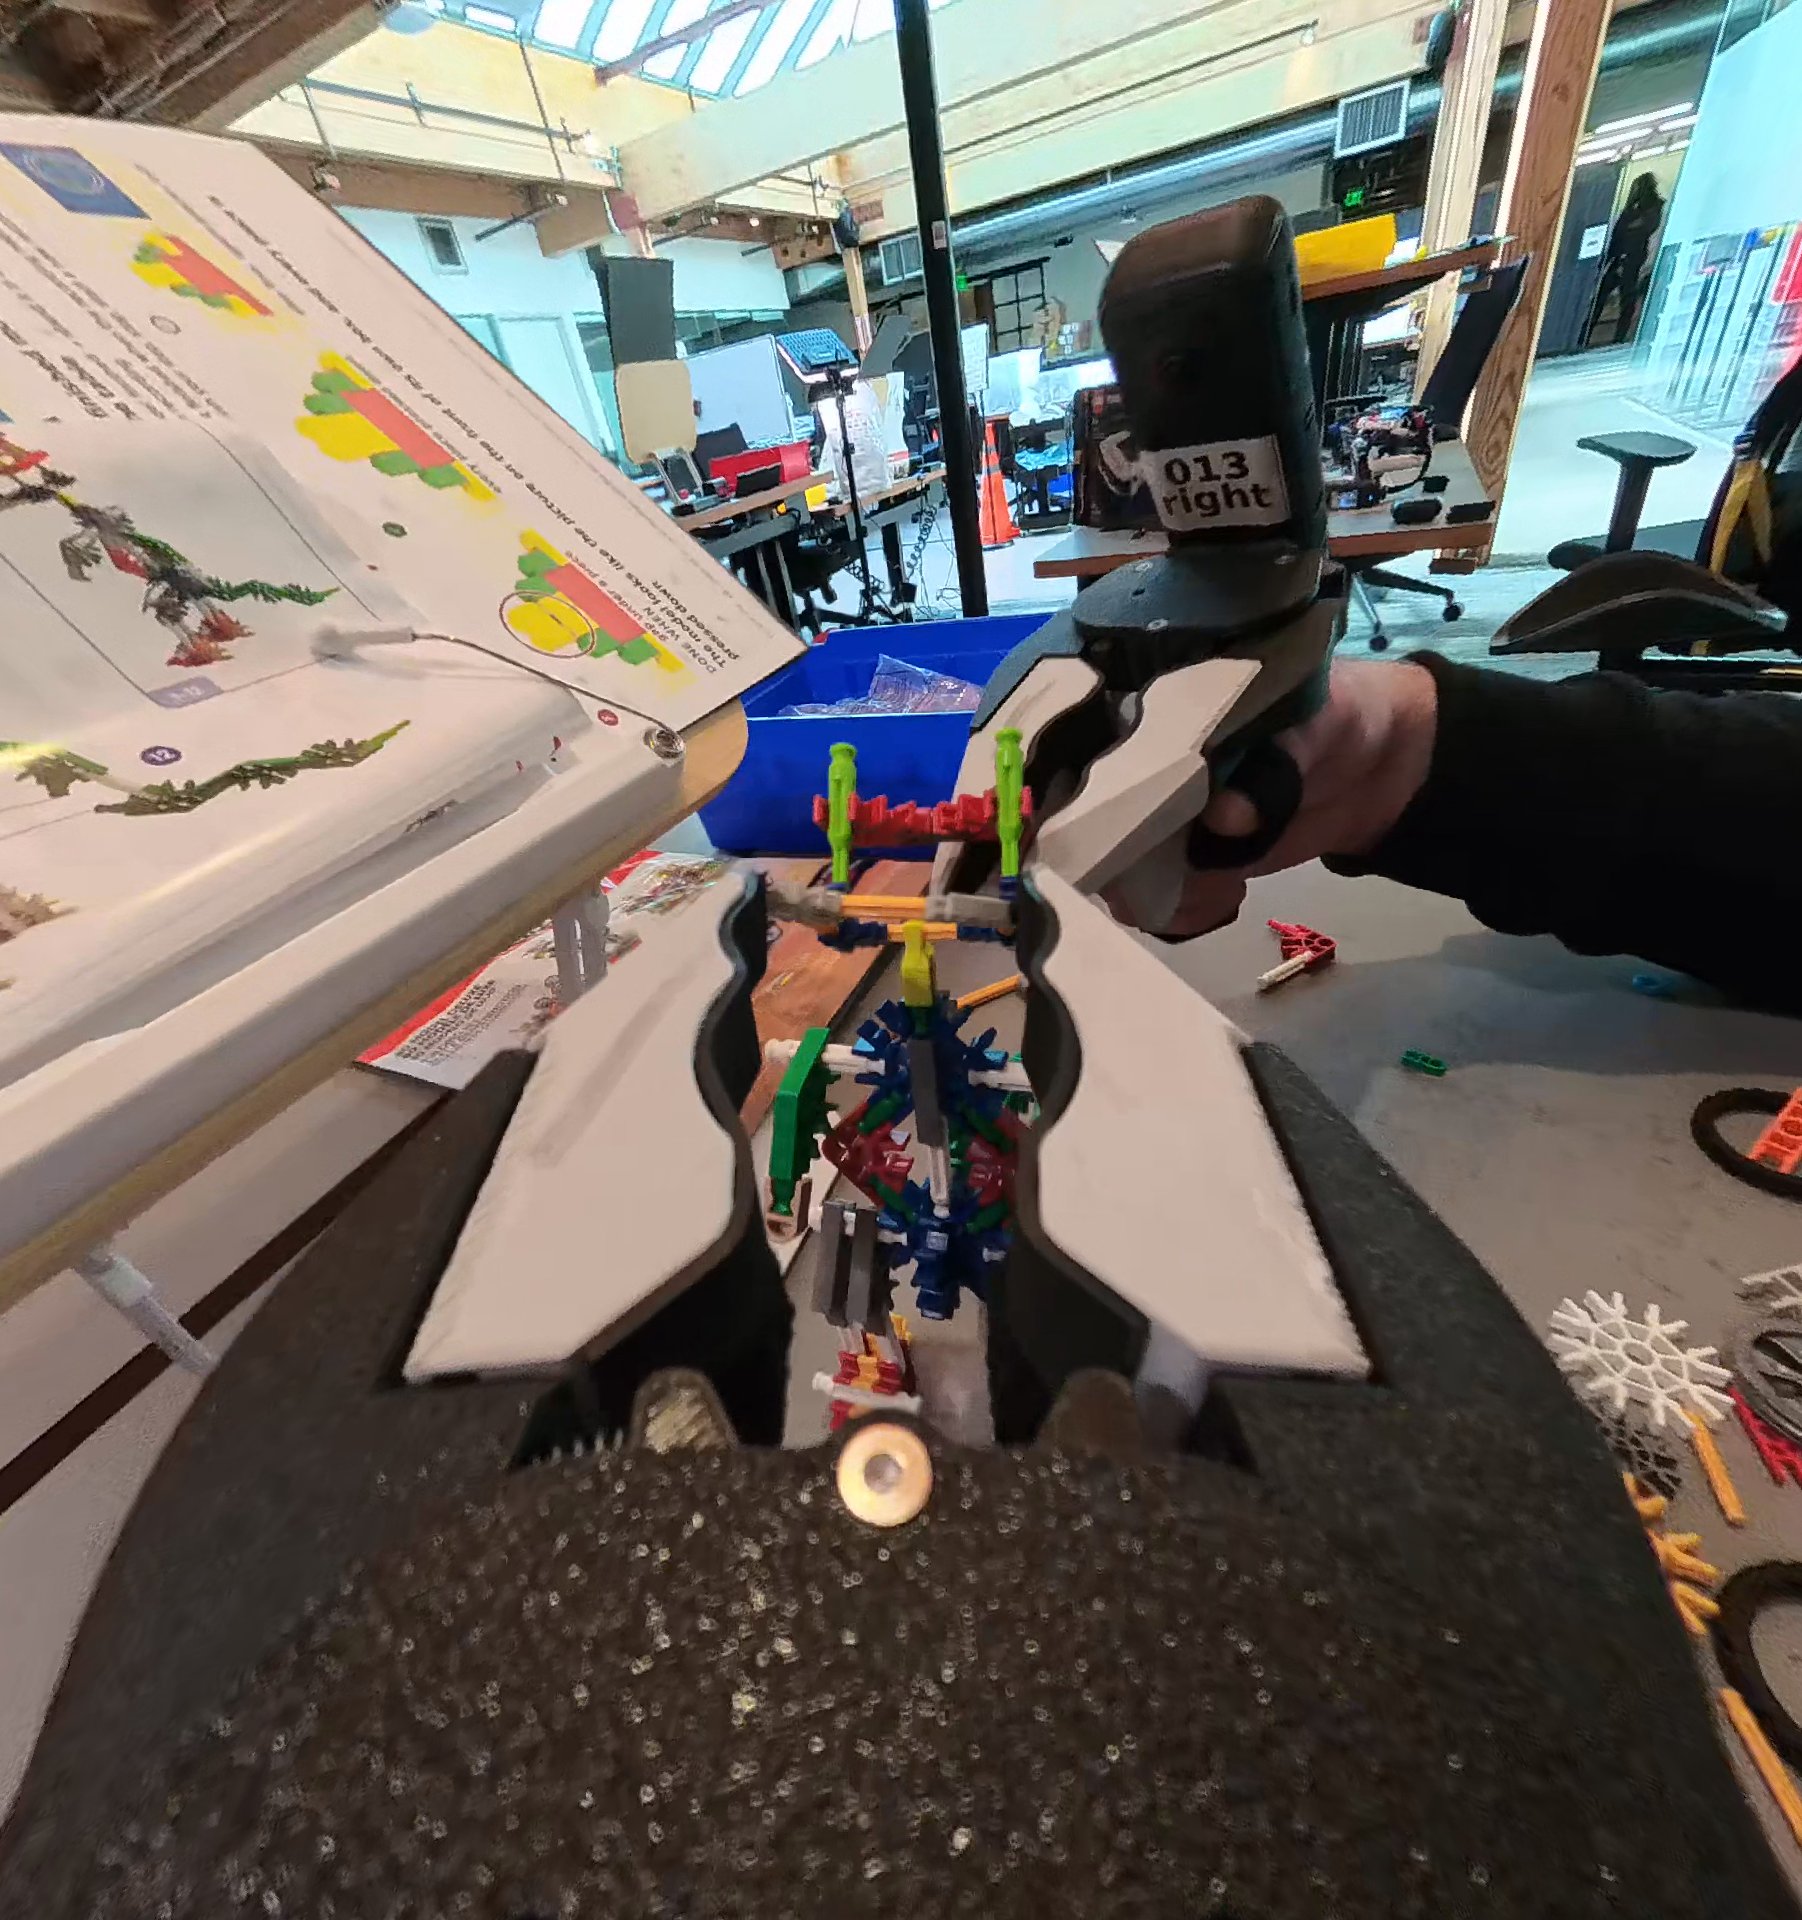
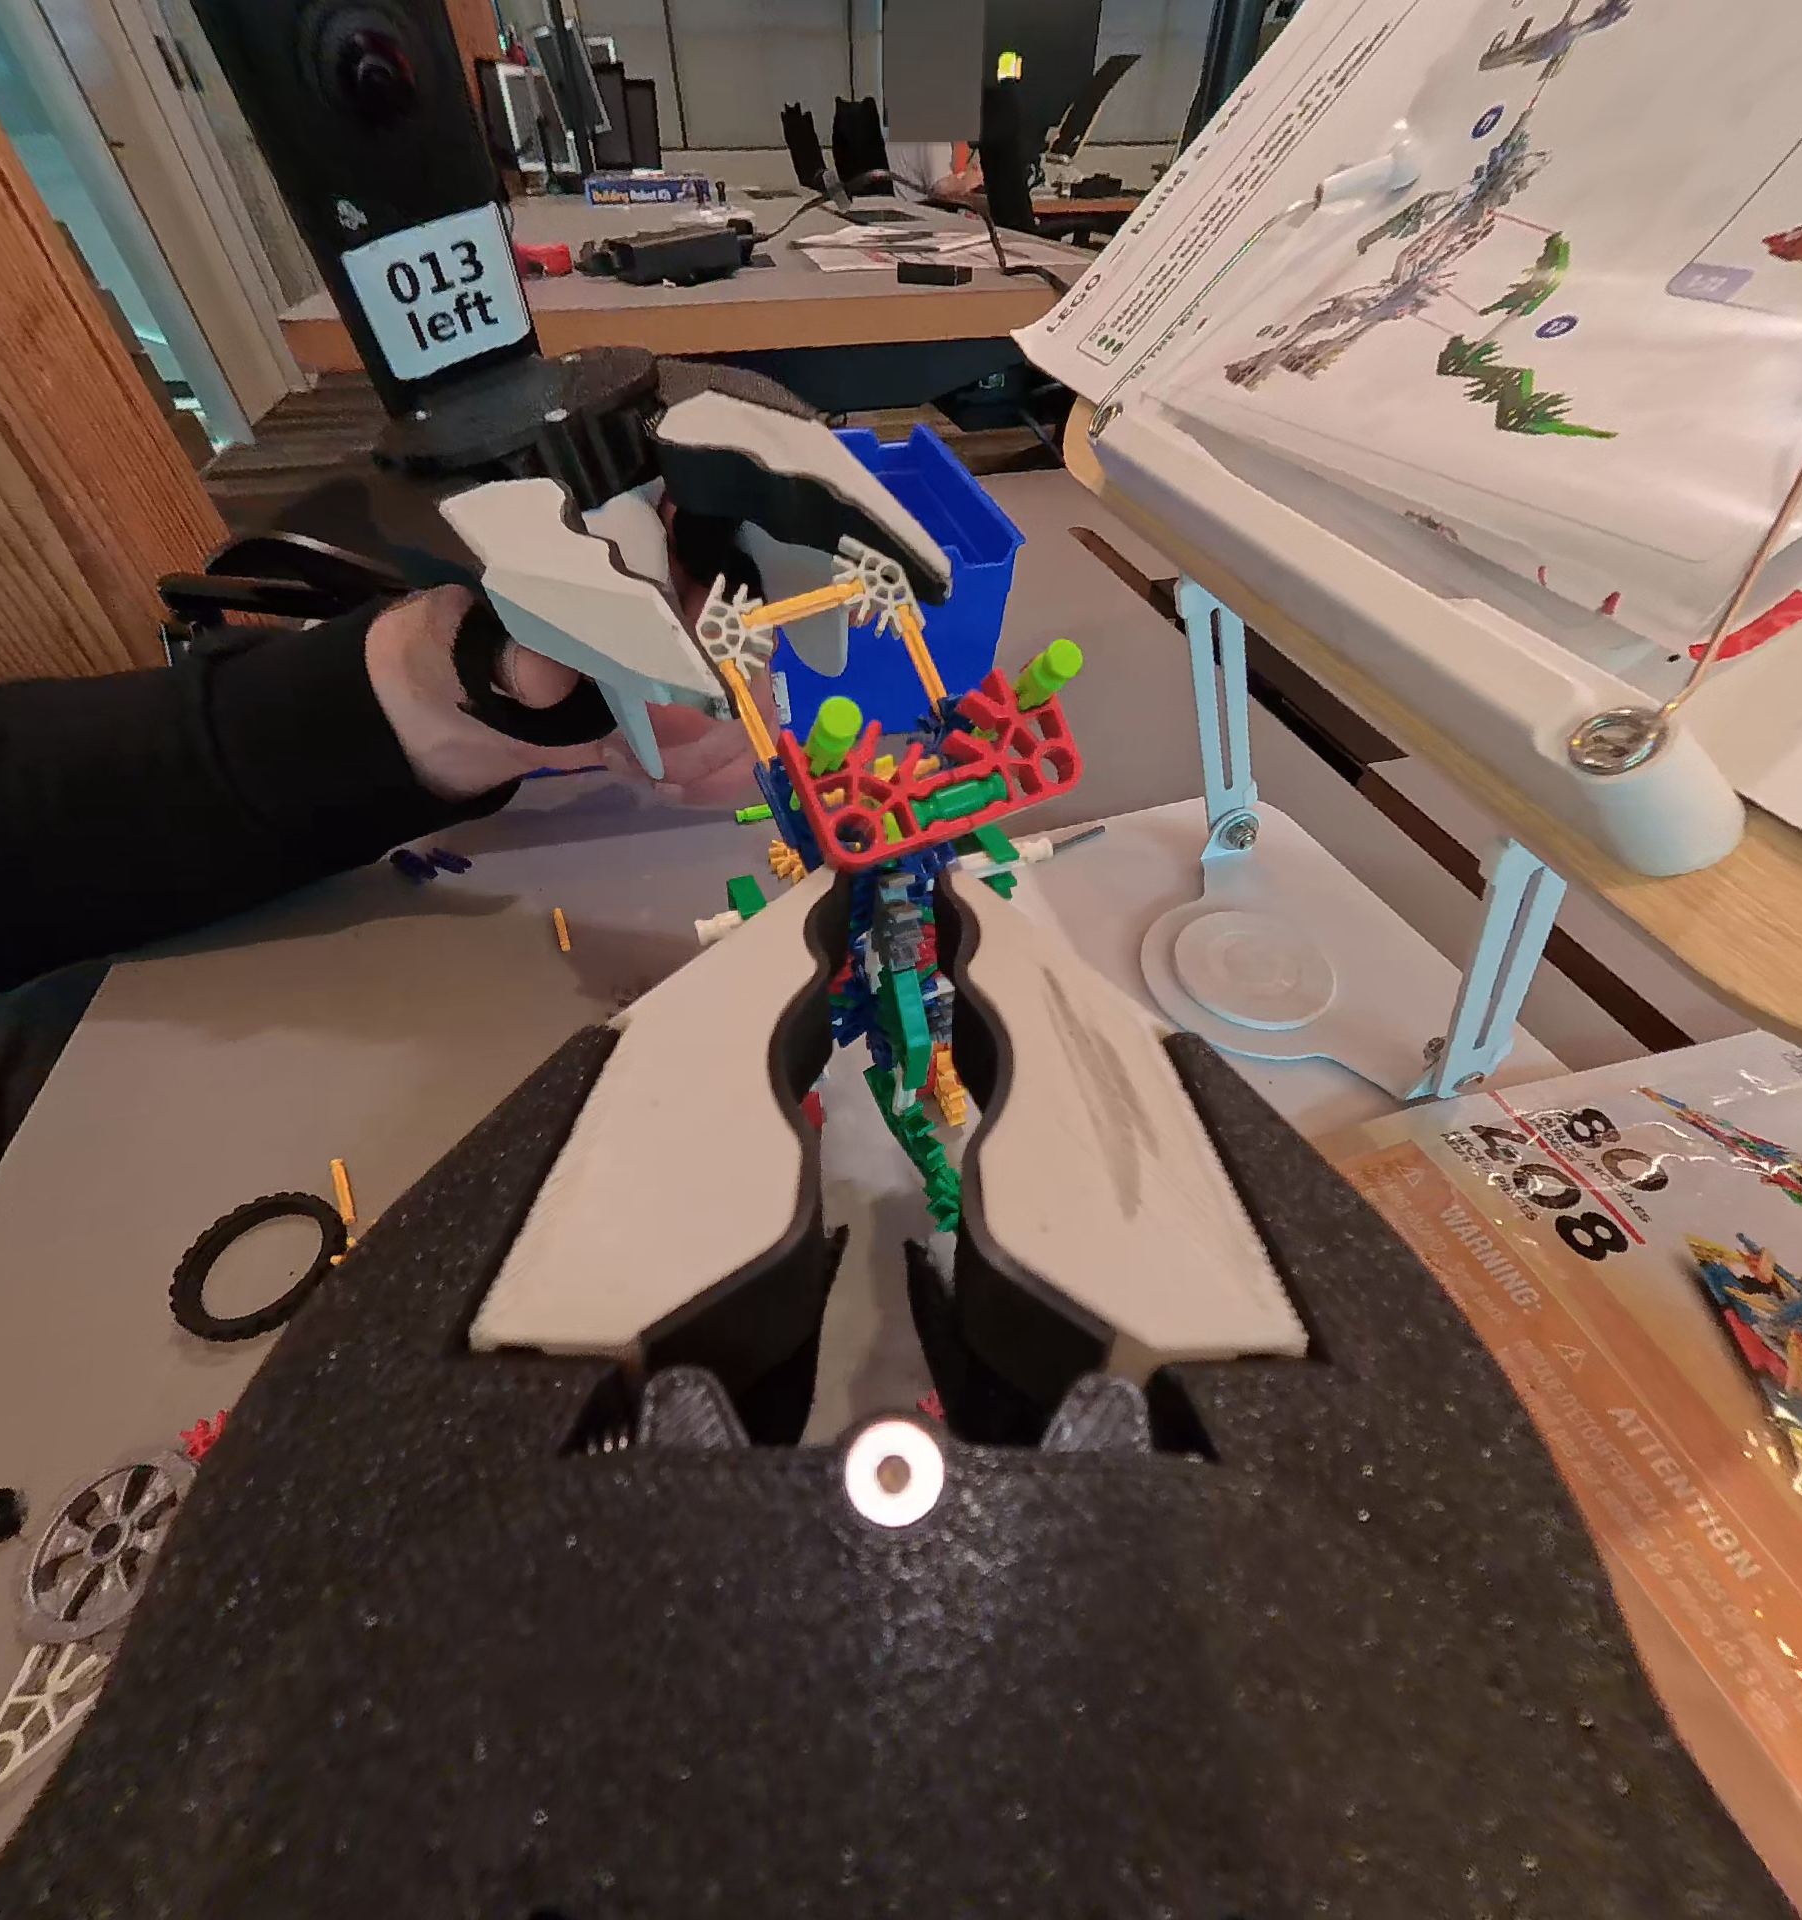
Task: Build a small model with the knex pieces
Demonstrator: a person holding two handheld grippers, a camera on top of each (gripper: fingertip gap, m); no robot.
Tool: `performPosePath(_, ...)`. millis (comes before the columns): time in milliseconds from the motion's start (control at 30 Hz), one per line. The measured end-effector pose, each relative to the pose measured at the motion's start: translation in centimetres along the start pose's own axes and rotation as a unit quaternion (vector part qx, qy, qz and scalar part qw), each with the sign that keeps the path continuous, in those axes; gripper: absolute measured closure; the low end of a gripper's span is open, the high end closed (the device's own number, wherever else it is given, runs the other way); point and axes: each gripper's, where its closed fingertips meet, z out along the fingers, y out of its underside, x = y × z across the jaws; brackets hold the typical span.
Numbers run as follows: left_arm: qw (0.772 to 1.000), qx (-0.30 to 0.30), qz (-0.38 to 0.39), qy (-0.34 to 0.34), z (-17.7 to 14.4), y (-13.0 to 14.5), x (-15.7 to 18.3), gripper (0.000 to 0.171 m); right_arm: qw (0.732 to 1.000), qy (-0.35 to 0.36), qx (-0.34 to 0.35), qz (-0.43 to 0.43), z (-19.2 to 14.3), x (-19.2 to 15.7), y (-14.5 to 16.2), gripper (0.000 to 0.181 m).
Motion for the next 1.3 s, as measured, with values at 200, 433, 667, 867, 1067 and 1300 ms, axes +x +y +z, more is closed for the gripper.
performPosePath(200, 1.000, -0.001, -0.006, 0.007, -0.3, 0.6, 0.0, 0.127, 1.000, 0.006, 0.011, -0.005, -0.5, 0.0, -0.8, 0.168)
performPosePath(433, 0.999, -0.035, -0.002, 0.001, -0.3, 2.4, -0.1, 0.125, 1.000, 0.010, 0.019, -0.007, -0.8, -0.1, -1.4, 0.168)
performPosePath(667, 0.999, -0.023, -0.025, 0.011, -0.9, 2.3, -0.3, 0.111, 1.000, 0.007, 0.022, -0.008, -1.9, -0.2, -1.9, 0.161)
performPosePath(867, 0.999, -0.007, -0.039, 0.010, -1.2, 1.9, -0.7, 0.114, 1.000, 0.010, 0.002, -0.015, -1.8, -0.4, -1.2, 0.148)
performPosePath(1067, 0.994, -0.052, -0.086, 0.040, -0.8, 4.7, -0.7, 0.113, 1.000, 0.027, -0.005, -0.010, -1.2, -0.2, -0.6, 0.145)
performPosePath(1300, 0.988, -0.119, -0.087, 0.042, 0.4, 8.4, -0.5, 0.110, 0.999, 0.050, 0.003, -0.010, 0.3, -0.3, -1.6, 0.147)
